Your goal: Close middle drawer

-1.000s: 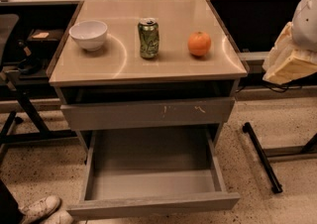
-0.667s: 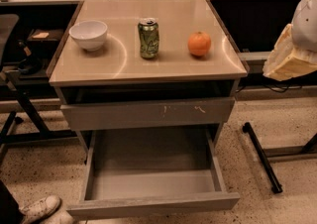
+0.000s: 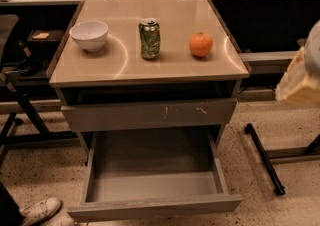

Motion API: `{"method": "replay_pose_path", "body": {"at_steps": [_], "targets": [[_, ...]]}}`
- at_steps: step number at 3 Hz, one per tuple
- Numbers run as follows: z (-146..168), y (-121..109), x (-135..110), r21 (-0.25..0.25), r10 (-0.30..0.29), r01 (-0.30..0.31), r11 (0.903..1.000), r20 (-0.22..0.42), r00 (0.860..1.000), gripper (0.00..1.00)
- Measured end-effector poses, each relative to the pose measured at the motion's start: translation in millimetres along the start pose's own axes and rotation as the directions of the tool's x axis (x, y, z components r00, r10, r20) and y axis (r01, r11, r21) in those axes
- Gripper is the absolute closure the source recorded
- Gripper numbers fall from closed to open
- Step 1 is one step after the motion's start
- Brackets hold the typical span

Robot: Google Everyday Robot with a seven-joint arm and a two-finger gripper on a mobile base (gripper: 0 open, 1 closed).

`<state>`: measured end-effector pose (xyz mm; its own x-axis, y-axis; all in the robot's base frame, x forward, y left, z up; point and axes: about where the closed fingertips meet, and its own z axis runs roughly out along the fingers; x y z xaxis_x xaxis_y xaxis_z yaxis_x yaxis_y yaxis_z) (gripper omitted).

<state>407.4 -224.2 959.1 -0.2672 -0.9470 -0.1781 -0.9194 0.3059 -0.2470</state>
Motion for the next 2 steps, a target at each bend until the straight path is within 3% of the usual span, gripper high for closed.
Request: {"method": "replay_pose_path", "body": {"at_steps": [1, 2], "targets": [[44.5, 53.1, 20.1, -0.097, 0.029, -0.032, 0.9948, -0.036, 0.999, 1.00], [103.4, 114.0, 33.2, -0.253, 0.028, -0.042, 0.9667, -0.060, 0.998, 1.00]]}}
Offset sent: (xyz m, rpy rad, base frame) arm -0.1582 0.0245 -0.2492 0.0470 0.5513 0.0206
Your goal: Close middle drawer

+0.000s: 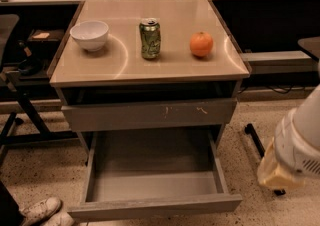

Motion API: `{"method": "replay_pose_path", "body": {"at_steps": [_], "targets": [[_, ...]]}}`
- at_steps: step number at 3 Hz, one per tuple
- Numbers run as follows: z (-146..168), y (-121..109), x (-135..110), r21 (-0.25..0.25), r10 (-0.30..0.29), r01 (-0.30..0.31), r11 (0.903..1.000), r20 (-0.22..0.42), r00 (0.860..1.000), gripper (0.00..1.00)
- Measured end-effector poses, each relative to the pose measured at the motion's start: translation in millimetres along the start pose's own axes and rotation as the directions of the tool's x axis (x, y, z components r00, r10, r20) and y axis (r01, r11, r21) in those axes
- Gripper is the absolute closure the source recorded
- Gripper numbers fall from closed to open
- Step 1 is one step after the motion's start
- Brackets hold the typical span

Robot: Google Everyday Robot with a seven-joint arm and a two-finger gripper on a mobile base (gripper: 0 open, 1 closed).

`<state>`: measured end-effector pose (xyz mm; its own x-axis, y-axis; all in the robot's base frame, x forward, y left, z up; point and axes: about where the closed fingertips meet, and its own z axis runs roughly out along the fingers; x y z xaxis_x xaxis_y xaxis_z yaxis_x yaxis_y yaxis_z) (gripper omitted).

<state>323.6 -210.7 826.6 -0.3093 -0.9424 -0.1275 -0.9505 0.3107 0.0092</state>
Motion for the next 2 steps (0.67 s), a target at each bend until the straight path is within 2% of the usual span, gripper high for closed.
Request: {"method": "replay_pose_path", "body": {"at_steps": [1, 2], "targets": [[28.7, 21.7, 14.8, -0.071, 0.006, -0.008, 0.9974, -0.040, 0.999, 1.00], [28.6, 21.7, 14.8, -0.071, 0.006, -0.008, 0.9975, -0.040, 0.999, 1.00]]}}
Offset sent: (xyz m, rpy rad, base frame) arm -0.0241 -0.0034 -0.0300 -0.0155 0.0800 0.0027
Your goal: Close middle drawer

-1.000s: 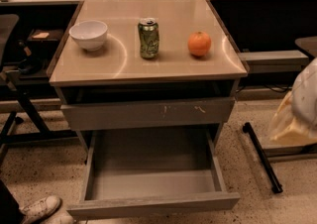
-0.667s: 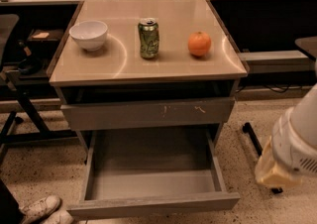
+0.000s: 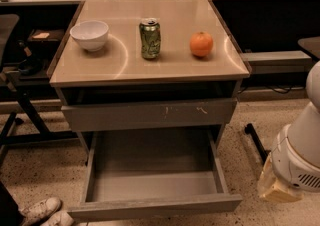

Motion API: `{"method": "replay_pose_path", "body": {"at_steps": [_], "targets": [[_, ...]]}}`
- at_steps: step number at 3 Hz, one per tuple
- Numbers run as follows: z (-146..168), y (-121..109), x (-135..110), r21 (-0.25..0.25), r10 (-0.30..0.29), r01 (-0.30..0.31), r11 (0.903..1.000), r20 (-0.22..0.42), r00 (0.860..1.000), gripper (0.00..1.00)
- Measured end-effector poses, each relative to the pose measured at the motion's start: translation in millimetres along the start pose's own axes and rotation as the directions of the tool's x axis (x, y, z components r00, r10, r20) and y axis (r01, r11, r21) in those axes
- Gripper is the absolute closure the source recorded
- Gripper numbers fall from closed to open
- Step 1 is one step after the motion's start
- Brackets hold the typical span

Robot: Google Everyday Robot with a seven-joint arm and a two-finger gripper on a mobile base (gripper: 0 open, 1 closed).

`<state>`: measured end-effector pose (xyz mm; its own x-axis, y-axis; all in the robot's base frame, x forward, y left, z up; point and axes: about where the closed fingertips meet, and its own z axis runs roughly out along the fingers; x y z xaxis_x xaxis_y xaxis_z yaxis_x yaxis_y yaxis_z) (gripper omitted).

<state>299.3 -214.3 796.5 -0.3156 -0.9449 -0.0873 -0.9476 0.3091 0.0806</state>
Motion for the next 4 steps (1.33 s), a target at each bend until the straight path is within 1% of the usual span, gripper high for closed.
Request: {"method": "replay_pose_path", "body": {"at_steps": [1, 2, 3, 4], "targets": [[47.1, 12.3, -6.1, -0.074, -0.003, 0.005, 0.9972, 0.020, 1.000, 1.00], [131.2, 27.3, -19.9, -0.196, 0.006, 0.004, 0.9805, 0.053, 0.999, 1.00], [194.7, 35.3, -36.8, -0.293, 0.022, 0.007, 0.9559, 0.097, 0.995, 1.00], [201.7, 35.7, -36.9, -0.306, 0.027, 0.006, 0.9520, 0.102, 0.994, 1.00]]}}
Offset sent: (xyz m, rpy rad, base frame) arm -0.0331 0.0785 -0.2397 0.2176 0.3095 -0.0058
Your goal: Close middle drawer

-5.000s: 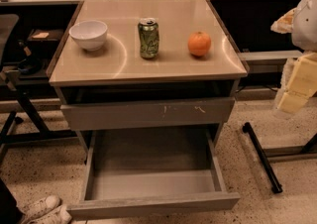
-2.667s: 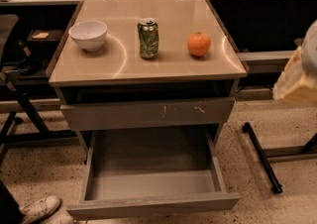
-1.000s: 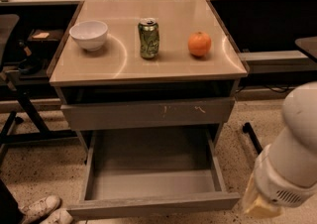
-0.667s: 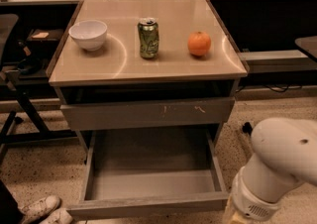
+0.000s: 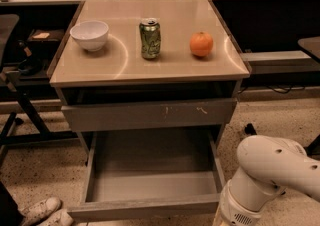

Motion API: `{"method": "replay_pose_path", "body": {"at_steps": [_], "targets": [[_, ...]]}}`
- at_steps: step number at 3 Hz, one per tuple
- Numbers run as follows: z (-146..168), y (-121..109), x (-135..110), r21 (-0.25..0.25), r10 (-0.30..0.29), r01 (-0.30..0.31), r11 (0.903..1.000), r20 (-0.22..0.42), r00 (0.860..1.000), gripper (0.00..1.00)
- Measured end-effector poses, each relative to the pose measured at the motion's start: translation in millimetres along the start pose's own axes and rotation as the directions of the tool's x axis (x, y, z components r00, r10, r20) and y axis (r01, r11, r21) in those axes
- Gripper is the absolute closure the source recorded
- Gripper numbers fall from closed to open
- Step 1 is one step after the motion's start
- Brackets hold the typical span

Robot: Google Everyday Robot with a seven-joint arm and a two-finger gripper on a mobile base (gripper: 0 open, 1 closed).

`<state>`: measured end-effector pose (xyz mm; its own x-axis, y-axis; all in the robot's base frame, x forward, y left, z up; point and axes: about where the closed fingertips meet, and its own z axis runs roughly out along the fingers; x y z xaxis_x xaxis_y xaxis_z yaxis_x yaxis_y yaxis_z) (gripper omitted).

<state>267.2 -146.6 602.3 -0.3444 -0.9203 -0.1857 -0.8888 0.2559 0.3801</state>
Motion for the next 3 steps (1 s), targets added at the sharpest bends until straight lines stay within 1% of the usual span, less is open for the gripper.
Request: {"method": "replay_pose_path", "body": {"at_steps": [1, 2, 3], "targets": [[29.3, -6.0, -4.7, -0.027, -0.001, 0.001, 0.9996, 0.015, 1.000, 1.00], [80.3, -40.2, -20.4, -0.041, 0.013, -0.010, 0.9991, 0.074, 0.997, 1.00], [111.0, -78.5, -38.6, -0.028, 0.015, -0.011, 0.9995, 0.126, 0.992, 1.00]]}}
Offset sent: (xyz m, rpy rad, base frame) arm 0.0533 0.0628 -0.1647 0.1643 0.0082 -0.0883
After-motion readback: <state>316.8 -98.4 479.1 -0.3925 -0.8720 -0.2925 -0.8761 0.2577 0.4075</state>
